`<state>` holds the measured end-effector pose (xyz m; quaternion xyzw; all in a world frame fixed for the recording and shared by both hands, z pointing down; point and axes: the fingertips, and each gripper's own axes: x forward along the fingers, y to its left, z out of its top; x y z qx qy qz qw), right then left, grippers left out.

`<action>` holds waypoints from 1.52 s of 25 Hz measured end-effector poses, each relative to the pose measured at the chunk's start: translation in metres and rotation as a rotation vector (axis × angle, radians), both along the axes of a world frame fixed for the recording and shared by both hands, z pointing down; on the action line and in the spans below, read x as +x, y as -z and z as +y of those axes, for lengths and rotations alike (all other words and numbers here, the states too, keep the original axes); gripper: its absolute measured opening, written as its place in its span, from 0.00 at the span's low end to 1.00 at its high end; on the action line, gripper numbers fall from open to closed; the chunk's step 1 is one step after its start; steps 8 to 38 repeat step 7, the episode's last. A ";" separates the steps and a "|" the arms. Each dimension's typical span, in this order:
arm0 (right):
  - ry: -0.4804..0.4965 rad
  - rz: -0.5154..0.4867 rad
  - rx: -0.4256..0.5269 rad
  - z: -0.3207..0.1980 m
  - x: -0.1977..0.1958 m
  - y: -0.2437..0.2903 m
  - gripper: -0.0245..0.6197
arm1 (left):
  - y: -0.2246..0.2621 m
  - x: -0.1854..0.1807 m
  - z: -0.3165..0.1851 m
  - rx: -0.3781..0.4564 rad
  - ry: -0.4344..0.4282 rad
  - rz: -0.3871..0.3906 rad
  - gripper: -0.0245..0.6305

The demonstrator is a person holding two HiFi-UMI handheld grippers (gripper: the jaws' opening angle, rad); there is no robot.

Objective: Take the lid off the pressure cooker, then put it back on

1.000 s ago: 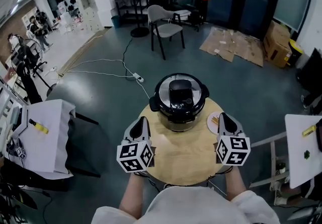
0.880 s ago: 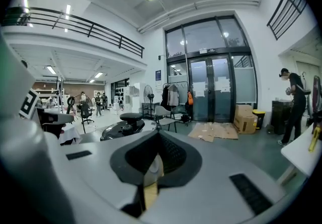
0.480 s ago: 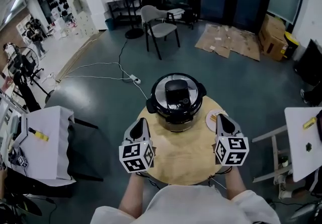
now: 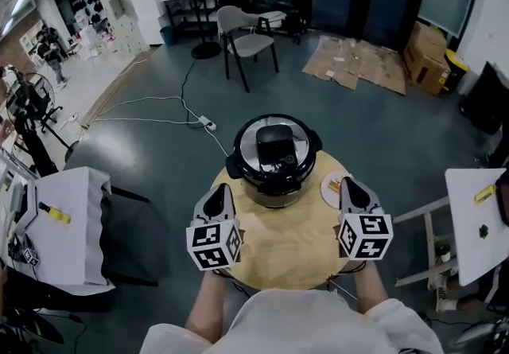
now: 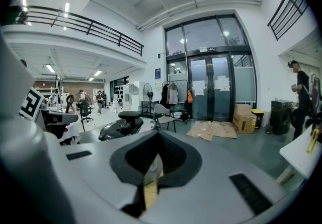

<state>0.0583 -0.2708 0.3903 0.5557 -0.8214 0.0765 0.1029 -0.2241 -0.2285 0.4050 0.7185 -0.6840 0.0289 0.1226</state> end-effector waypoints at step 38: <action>0.005 -0.003 0.002 -0.004 0.002 -0.001 0.04 | -0.007 0.008 -0.005 -0.011 -0.012 0.026 0.03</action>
